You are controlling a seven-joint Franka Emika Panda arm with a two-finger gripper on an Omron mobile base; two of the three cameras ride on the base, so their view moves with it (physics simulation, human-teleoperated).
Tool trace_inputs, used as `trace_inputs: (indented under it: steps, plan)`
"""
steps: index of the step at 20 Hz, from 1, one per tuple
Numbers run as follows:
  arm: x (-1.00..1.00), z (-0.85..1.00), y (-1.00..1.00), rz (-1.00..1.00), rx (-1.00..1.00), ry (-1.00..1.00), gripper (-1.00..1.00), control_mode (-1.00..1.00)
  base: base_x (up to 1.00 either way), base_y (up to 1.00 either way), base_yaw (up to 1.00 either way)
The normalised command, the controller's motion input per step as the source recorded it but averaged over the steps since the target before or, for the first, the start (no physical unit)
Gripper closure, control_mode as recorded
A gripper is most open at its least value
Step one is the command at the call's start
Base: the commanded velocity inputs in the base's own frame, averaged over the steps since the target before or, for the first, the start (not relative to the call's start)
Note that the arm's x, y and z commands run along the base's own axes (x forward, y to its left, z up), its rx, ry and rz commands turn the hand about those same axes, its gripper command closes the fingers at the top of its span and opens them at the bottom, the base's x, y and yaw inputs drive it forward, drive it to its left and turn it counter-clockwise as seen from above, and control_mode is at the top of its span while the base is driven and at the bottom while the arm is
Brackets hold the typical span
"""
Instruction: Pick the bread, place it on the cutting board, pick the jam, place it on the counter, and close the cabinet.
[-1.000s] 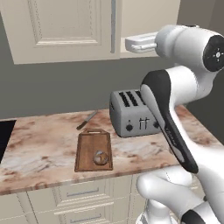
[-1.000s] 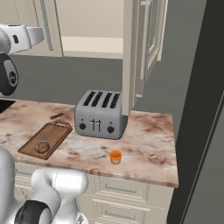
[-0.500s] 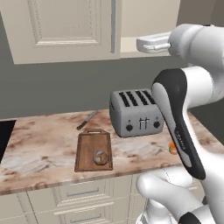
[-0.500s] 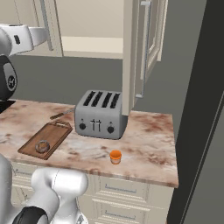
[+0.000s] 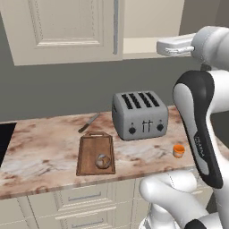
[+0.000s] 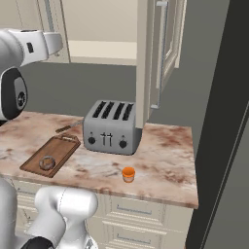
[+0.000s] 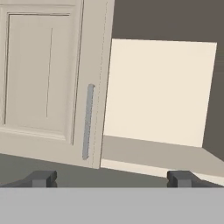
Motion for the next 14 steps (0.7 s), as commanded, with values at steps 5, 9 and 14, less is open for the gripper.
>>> trace_inputs:
  steps: [5,9,14]
  plan:
    - [-0.04,0.00,-0.26,-0.02,0.00,-0.01,-1.00,-1.00,0.00,0.00,0.00]
    - [0.00,0.00,-0.25,-0.04,0.00,-0.01,-1.00,-1.00,0.00,0.00,0.00]
    - [-0.07,0.00,-0.38,-0.10,0.00,-0.03,-1.00,-1.00,0.00,0.00,0.00]
